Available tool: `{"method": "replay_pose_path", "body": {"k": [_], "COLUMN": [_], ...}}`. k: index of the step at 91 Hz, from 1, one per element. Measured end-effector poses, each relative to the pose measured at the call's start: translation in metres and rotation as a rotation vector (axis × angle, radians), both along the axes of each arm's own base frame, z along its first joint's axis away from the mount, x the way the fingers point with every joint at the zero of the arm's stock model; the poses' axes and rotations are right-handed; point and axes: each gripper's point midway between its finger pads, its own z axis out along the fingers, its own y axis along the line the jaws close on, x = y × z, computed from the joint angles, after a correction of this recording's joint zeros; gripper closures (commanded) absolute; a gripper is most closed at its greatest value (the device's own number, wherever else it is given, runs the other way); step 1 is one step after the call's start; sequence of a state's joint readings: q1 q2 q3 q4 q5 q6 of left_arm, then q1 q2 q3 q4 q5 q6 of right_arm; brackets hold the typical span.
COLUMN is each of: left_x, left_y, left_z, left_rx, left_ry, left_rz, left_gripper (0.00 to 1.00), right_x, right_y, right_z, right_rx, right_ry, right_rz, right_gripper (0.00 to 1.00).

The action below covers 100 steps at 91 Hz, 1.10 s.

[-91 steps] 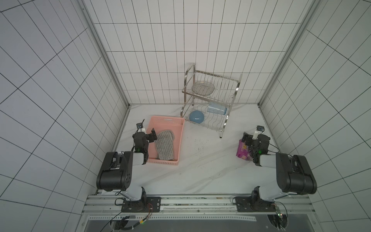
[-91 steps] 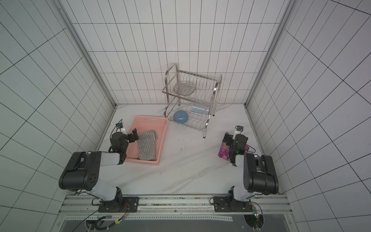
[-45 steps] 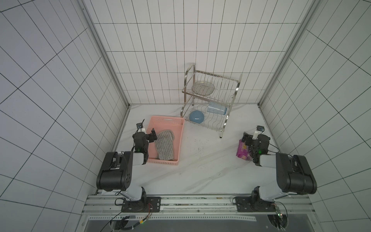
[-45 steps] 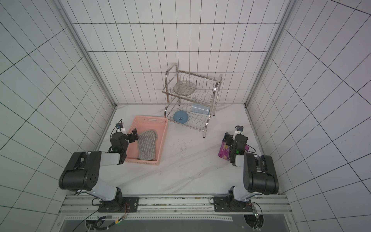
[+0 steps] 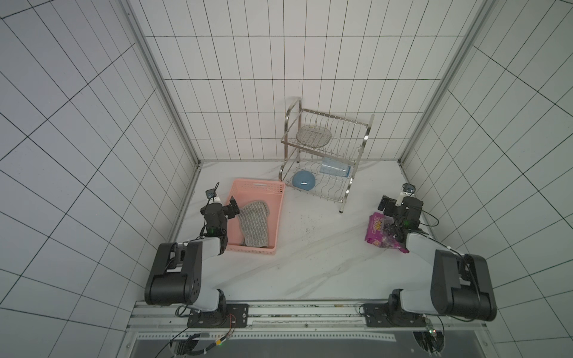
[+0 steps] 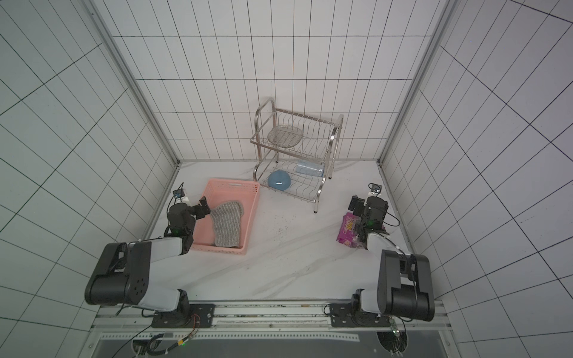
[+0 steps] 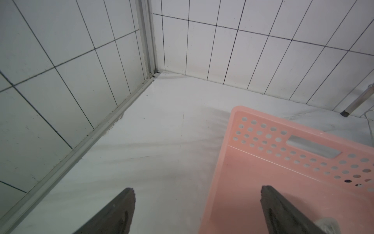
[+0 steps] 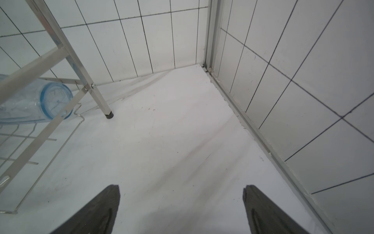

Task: Fold the square dishcloth
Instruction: Pick up the cleaning item from the bin.

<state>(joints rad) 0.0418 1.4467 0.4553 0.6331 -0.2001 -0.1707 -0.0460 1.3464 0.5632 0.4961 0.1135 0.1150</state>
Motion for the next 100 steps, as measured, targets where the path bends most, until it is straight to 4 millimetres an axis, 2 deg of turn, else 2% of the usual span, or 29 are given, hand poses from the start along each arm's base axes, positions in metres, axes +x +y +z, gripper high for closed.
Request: {"method": "replay_pose_path", "body": {"k": [17, 29, 41, 56, 63, 65, 72, 83, 100], "left_x": [-0.012, -0.024, -0.031, -0.034, -0.031, -0.03, -0.025, -0.018, -0.014], "left_y": [0.014, 0.017, 0.017, 0.011, 0.002, -0.003, -0.017, -0.039, -0.068], "left_z": [0.035, 0.049, 0.067, 0.082, 0.081, 0.081, 0.075, 0.061, 0.034], "left_rx": [-0.039, -0.096, -0.166, -0.246, -0.28, -0.29, -0.324, -0.364, -0.396], "left_ry": [-0.062, -0.078, -0.094, -0.06, -0.008, 0.011, 0.085, 0.219, 0.428], "left_rz": [0.103, 0.143, 0.164, 0.162, 0.123, 0.108, 0.063, 0.007, -0.045], "left_gripper": [0.02, 0.02, 0.02, 0.02, 0.02, 0.02, 0.02, 0.02, 0.02], "right_x": [-0.008, -0.013, -0.021, -0.049, -0.063, -0.065, -0.075, -0.087, -0.096], "right_y": [-0.005, 0.005, 0.041, 0.113, 0.138, 0.142, 0.152, 0.159, 0.158], "right_z": [0.033, 0.047, 0.051, 0.056, 0.058, 0.058, 0.055, 0.043, 0.031], "right_rx": [0.095, 0.159, 0.196, 0.185, 0.178, 0.175, 0.164, 0.141, 0.112], "right_ry": [0.002, 0.057, 0.14, 0.226, 0.254, 0.26, 0.294, 0.354, 0.409], "right_rz": [-0.076, -0.08, -0.007, 0.17, 0.237, 0.247, 0.271, 0.283, 0.272], "right_gripper": [0.01, 0.03, 0.06, 0.05, 0.03, 0.01, 0.01, 0.01, 0.01]}}
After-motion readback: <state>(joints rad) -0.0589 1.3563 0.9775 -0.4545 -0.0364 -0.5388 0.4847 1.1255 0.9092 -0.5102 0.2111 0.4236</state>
